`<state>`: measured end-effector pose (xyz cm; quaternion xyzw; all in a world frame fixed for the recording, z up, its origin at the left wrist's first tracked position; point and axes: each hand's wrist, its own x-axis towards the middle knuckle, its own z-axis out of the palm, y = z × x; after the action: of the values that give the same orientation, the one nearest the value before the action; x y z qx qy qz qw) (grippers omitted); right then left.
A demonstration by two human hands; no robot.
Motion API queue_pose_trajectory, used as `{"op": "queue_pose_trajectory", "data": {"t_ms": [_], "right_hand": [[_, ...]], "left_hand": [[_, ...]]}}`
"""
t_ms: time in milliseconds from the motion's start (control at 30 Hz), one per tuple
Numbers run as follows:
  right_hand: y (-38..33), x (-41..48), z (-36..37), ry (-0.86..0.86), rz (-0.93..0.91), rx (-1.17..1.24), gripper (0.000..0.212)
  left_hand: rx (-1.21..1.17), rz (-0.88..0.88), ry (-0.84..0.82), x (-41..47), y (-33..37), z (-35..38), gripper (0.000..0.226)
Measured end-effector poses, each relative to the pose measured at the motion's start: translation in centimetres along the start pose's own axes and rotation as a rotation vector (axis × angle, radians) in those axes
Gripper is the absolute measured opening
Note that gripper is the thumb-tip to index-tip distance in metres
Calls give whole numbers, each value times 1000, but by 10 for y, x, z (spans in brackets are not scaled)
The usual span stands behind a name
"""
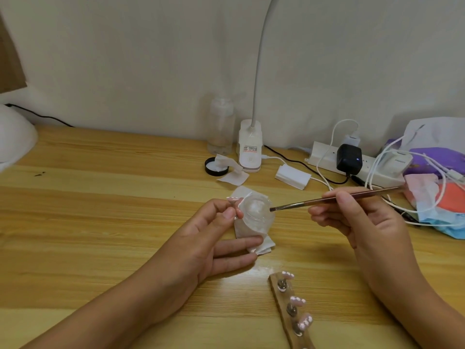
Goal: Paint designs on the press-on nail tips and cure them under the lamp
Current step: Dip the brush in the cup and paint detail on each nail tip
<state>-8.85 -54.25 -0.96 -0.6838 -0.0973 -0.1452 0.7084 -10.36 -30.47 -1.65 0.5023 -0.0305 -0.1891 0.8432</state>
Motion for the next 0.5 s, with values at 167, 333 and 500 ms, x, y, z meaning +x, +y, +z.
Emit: {"op": "queue_pose_trajectory", "data": {"t_ms": [167, 333, 500], "right_hand": [[-5, -6, 5, -13, -83, -98, 25], [-6, -8, 3, -12, -135, -142, 17], [-4, -6, -1, 2, -166, -174, 14]], "left_hand": [[2, -3, -8, 0, 0, 0, 13], [4, -6, -2, 0, 0, 0, 14], [22, -2, -11, 2, -2, -2, 16]]}}
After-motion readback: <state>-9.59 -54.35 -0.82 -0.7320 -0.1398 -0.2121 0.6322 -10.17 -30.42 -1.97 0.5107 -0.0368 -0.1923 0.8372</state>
